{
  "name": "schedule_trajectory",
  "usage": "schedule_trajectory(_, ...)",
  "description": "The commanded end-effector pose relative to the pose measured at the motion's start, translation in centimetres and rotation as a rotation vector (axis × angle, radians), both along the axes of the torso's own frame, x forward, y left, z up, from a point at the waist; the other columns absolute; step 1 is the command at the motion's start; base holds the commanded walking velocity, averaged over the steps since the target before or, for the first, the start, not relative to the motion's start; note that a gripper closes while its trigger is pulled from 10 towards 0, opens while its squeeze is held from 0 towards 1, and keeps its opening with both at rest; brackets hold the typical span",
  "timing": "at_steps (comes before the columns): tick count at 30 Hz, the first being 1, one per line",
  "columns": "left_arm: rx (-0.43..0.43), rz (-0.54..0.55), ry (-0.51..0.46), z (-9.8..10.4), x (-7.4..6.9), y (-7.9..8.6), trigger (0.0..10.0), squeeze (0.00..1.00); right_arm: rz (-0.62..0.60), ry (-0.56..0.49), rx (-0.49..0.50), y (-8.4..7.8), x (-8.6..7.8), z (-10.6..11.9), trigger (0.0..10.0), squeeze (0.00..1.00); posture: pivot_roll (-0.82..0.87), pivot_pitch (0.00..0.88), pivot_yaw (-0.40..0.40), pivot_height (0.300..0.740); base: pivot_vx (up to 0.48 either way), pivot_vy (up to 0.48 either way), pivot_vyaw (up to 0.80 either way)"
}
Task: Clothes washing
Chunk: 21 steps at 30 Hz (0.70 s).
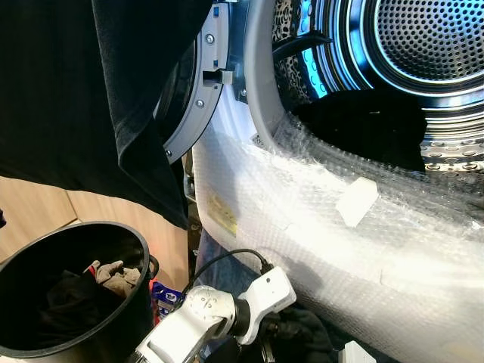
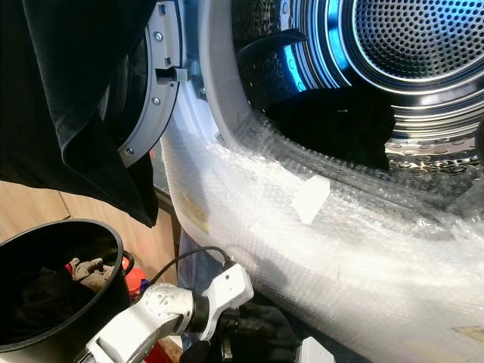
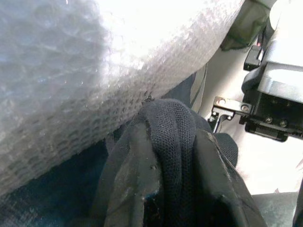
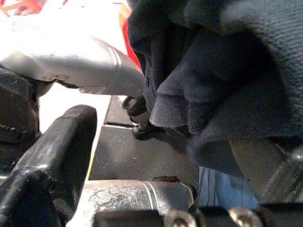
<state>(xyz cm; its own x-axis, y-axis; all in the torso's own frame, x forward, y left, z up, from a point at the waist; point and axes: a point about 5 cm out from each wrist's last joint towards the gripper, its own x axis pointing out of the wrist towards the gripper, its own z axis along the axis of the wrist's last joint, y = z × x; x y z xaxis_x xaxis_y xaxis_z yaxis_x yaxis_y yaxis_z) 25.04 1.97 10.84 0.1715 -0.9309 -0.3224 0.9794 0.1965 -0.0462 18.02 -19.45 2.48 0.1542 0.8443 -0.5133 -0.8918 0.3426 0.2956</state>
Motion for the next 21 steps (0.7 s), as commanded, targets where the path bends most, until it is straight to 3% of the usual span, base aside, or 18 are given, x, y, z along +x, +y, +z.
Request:
schedule_trajectory(1,-0.004,-0.014,-0.054,0.4,0.2,-1.0,0.0,0.00,-0.050,0.001,0.027,0.3,0.2,0.6,10.0,1.00,0.03,0.000,-0.134,0.740,0.000,0.000,0.00)
schedule_trajectory(5,-0.033,0.011,-0.072,0.7,0.5,-1.4,0.0,0.00,-0.091,0.003,0.005,0.6,0.2,0.5,10.0,1.00,0.03,0.000,-0.138,0.740,0.000,0.000,0.00)
schedule_trajectory(6,-0.045,0.030,-0.087,1.0,0.7,-1.6,0.0,0.00,-0.153,-0.016,-0.043,0.4,0.7,-0.1,10.0,1.00,0.04,0.000,-0.152,0.740,0.000,0.000,0.00)
schedule_trajectory(7,-0.053,0.039,-0.099,1.2,0.8,-1.7,0.0,0.00,-0.225,-0.031,-0.084,0.1,1.2,-0.6,10.0,0.47,0.04,0.000,-0.152,0.740,0.000,0.000,0.00)
schedule_trajectory(8,-0.058,0.044,-0.105,1.3,0.9,-1.8,0.0,0.00,-0.284,-0.023,-0.092,0.1,1.5,-1.0,10.0,0.00,0.04,0.000,-0.152,0.740,0.000,0.000,0.00)
schedule_trajectory(10,-0.073,0.052,-0.108,1.5,0.9,-1.9,0.0,0.00,-0.369,0.020,-0.055,0.5,1.7,-1.3,10.0,0.00,0.04,0.000,-0.154,0.740,0.000,0.000,0.00)
schedule_trajectory(15,-0.073,0.058,-0.115,1.3,0.9,-2.0,0.0,0.00,-0.420,0.097,0.008,1.1,1.4,-1.2,10.0,0.00,0.03,0.000,-0.152,0.740,0.000,0.000,0.00)
schedule_trajectory(17,-0.067,0.058,-0.120,1.3,0.9,-2.0,0.0,0.00,-0.504,0.166,0.061,1.1,1.7,-1.4,10.0,0.00,0.03,0.000,-0.152,0.740,0.000,0.000,0.00)
schedule_trajectory(21,-0.053,0.068,-0.140,1.4,1.0,-1.8,0.0,0.00,-0.539,0.276,0.101,0.6,1.1,-1.6,10.0,0.00,0.04,0.000,-0.151,0.740,0.000,0.000,0.00)
